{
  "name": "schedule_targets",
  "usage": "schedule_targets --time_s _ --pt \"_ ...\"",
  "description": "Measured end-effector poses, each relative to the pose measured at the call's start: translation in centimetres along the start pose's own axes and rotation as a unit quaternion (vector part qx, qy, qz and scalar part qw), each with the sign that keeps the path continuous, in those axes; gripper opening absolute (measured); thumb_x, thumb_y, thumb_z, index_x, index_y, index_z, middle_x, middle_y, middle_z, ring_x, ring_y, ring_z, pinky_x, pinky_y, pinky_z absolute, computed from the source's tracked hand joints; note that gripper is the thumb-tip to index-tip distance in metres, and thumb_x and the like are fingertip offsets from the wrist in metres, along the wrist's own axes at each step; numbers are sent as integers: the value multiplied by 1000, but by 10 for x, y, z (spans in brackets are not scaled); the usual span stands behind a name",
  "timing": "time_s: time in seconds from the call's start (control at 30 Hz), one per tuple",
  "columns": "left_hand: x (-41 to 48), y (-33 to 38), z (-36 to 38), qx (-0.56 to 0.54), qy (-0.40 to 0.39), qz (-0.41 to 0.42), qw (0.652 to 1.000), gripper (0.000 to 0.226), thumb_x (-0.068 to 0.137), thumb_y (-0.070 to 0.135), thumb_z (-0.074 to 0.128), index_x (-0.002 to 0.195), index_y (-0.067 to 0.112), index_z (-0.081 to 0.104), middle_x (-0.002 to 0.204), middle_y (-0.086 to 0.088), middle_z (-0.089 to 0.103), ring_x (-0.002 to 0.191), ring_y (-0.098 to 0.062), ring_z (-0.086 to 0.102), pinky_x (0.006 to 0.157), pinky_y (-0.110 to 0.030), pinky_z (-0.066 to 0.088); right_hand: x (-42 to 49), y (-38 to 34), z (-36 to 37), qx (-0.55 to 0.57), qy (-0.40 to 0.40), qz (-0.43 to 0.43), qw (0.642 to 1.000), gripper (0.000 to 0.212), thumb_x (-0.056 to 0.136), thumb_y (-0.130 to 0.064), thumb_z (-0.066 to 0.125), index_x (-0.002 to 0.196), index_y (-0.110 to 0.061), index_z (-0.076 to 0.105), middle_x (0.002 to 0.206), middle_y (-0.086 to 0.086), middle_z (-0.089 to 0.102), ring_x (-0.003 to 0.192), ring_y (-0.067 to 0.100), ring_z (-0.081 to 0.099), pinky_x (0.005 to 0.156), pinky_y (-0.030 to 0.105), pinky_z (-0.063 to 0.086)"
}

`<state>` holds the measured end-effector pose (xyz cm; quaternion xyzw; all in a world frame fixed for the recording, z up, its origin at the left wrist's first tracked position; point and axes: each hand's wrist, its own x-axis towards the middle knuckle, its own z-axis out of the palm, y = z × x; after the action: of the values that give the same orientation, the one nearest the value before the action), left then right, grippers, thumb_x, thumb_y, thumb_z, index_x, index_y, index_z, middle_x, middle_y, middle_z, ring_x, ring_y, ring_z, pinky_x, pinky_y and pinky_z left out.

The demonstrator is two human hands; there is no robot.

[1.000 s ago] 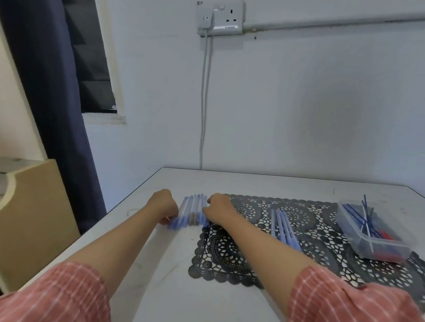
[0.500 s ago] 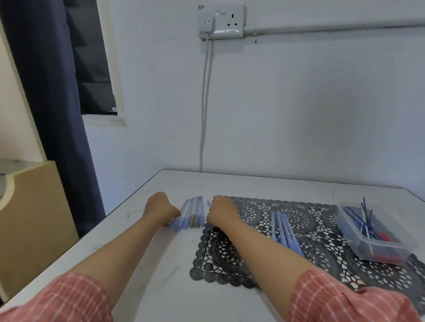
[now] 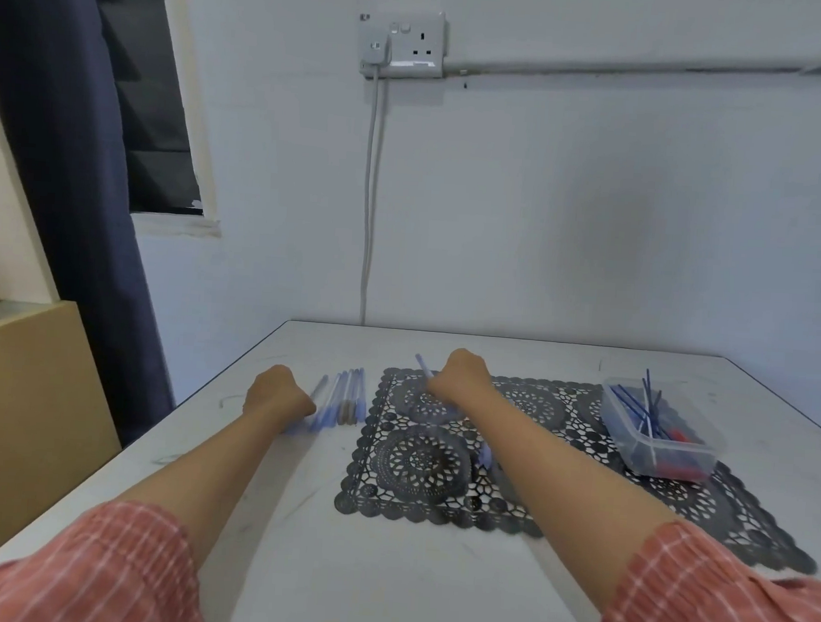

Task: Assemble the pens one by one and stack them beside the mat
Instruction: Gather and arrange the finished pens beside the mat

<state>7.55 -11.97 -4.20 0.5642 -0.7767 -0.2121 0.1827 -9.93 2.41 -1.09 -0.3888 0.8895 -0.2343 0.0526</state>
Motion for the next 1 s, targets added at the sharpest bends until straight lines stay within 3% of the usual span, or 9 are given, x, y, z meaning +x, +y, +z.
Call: schedule_targets --time_s 0.1,0.23,0.33,0.43,0.5,0.6,0.77,0.9,1.0 --pt "-6 9 -1 -15 31 21 999 27 72 12 70 64 8 45 65 -7 52 56 -19 50 46 -23 34 -7 19 -15 0 2 33 999 35 83 -10 57 53 -11 39 51 3 40 44 13 40 40 19 29" --pt "-21 41 6 -59 35 60 996 25 71 16 73 65 7 50 61 -5 51 56 -19 51 45 -22 33 -15 51 -28 4 17 72 997 35 85 -13 57 56 -10 37 55 2 40 47 12 38 40 20 29" --pt "-37 73 18 -91 -13 89 992 20 73 18 74 75 2 63 65 -6 59 53 -17 54 41 -25 37 -19 76 -33 27 20 105 994 35 86 -12 55 57 -11 36 55 2 39 46 13 37 42 21 28" --pt "-58 103 38 -118 -83 95 985 21 71 14 76 77 0 63 73 -13 67 57 -23 63 54 -33 55 -31 95 -40 20 7 131 991 34 92 -21 50 62 -5 45 59 5 51 52 15 47 45 23 36" --pt "-71 119 52 -137 -128 92 978 20 72 9 75 72 0 57 70 -14 63 55 -25 62 55 -34 58 -37 103 -42 -11 -24 141 990 36 92 -23 49 66 2 57 68 10 63 64 20 61 56 25 46" --pt "-86 134 69 -138 -169 77 973 22 75 6 73 70 3 52 63 -12 57 55 -23 60 61 -37 59 -42 109 -43 -45 -52 153 986 23 79 -8 58 59 0 50 65 9 52 69 21 63 48 24 43" --pt "-100 143 86 -139 -203 57 968 20 75 1 73 72 2 54 84 -17 65 71 -28 69 65 -41 59 -46 111 -41 -44 -55 147 987 10 72 -4 63 77 4 61 79 12 62 82 23 65 56 27 48" --pt "-100 144 91 -134 -208 61 967 19 74 4 76 76 1 57 87 -18 68 75 -29 69 66 -41 59 -46 110 -37 5 -25 125 992 23 83 -7 52 63 -7 42 60 5 46 52 15 47 40 22 34" --pt "-100 141 91 -124 -215 69 966 22 73 8 78 87 -2 65 88 -18 70 76 -29 69 66 -42 59 -48 108 -34 11 -13 109 994 26 84 -6 51 61 -9 40 58 4 44 48 12 42 39 21 31"
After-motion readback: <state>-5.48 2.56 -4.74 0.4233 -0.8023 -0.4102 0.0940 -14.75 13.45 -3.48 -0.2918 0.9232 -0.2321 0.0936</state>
